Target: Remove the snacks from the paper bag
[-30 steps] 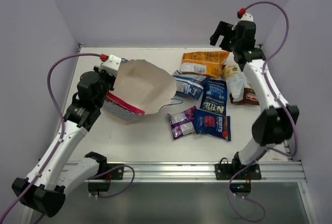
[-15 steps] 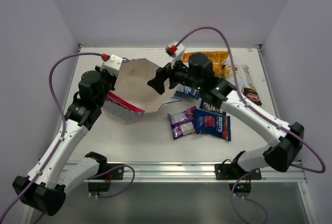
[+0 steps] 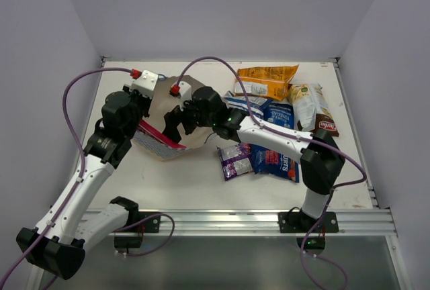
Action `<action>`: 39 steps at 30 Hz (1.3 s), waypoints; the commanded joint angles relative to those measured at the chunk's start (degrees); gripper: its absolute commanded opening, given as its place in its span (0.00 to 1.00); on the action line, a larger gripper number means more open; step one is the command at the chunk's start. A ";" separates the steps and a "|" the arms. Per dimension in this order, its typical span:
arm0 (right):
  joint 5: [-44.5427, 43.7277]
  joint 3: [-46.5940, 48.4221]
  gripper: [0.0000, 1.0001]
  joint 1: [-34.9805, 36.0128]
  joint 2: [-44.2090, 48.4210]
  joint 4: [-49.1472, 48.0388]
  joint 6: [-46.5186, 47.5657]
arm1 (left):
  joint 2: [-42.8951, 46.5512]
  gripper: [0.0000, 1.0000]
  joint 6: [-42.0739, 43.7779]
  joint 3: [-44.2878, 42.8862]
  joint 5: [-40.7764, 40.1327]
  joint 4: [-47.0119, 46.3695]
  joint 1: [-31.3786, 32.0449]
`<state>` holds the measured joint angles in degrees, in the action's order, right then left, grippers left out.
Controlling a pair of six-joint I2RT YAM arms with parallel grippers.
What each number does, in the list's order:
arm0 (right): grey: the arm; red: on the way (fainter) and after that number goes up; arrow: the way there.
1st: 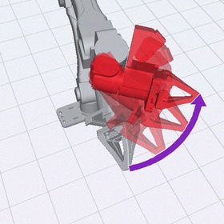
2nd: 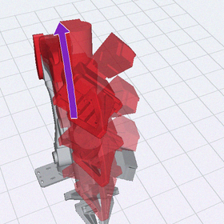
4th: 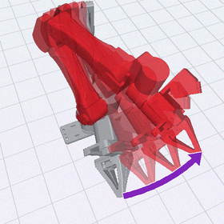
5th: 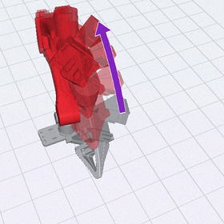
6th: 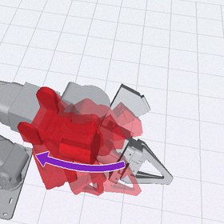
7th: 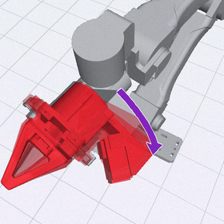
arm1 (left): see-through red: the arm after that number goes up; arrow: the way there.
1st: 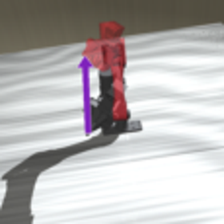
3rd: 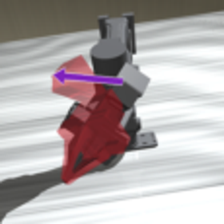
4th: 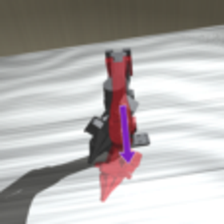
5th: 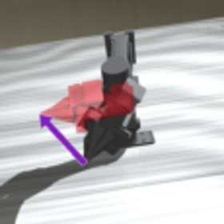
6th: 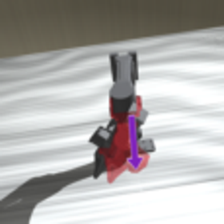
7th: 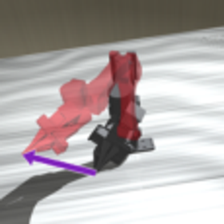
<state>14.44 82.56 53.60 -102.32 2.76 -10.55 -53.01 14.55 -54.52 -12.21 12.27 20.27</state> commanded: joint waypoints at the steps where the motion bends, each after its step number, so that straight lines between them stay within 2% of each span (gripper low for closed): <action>1: 4.36 4.36 0.99 0.62 -2.08 -6.28 -1.23 | 0.46 0.00 -1.97 -1.73 0.43 -3.13 -0.41; 7: 6.39 6.91 0.97 0.80 -6.92 -5.49 -1.41 | 0.45 0.00 -3.12 -2.61 -0.01 -2.69 -0.41; 10: 6.13 6.82 0.83 0.80 -8.94 -5.66 -1.76 | 0.72 0.00 -3.29 -2.61 -0.01 -2.52 -0.41; 11: 5.87 6.39 0.78 0.80 -9.38 -5.75 -1.67 | 0.81 0.00 -3.30 -2.61 0.34 -2.43 -0.41; 12: 5.78 6.03 0.64 0.80 -9.39 -6.19 -1.58 | 0.89 0.00 -3.30 -2.61 0.52 -2.34 -0.41; 14: 5.52 4.72 0.49 0.80 -9.12 -6.80 -1.50 | 1.07 0.00 -3.30 -2.43 0.78 -2.43 -0.41; 15: 5.08 4.36 0.35 0.80 -8.51 -7.68 -1.50 | 1.24 0.00 -3.12 -2.26 0.96 -2.60 -0.41; 18: 3.68 2.87 0.15 0.71 -7.02 -8.04 -0.80 | 1.33 0.00 -2.59 -1.99 1.48 -3.04 -0.41; 19: 3.06 2.69 0.05 0.71 -6.58 -8.13 -0.62 | 1.33 0.00 -2.51 -1.99 1.57 -3.04 -0.41; 21: 2.00 1.73 0.00 0.71 -5.44 -8.30 0.00 | 1.60 0.00 -2.50 -2.08 2.01 -2.96 -0.41; 28: -0.64 -1.53 0.00 0.45 1.59 -9.54 0.79 | 3.18 0.00 -1.28 -1.11 2.80 -2.69 -0.41; 31: 0.15 -2.14 0.33 0.36 4.58 -8.39 1.05 | 3.36 0.00 -0.92 -0.85 2.37 -2.60 -0.50; 32: 0.76 -2.75 0.57 0.36 7.11 -8.04 0.97 | 3.27 0.00 -0.84 -1.02 2.19 -2.43 -0.41; 33: 1.29 -3.11 0.65 0.45 8.27 -7.95 0.79 | 3.18 0.00 -0.83 -1.02 2.19 -2.43 -0.41; 36: 3.14 -2.76 0.84 0.80 11.70 -6.11 -0.52 | 3.00 0.00 -0.83 -1.29 2.45 -2.34 -0.41; 39: 3.84 -2.32 0.91 2.03 12.94 -6.10 -1.84 | 2.83 0.00 -0.92 -1.73 2.36 -1.99 -0.41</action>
<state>16.27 79.37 54.37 -91.37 -2.87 -11.11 -50.54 13.04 -54.54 -10.39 12.51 20.27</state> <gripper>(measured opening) 0.893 0.040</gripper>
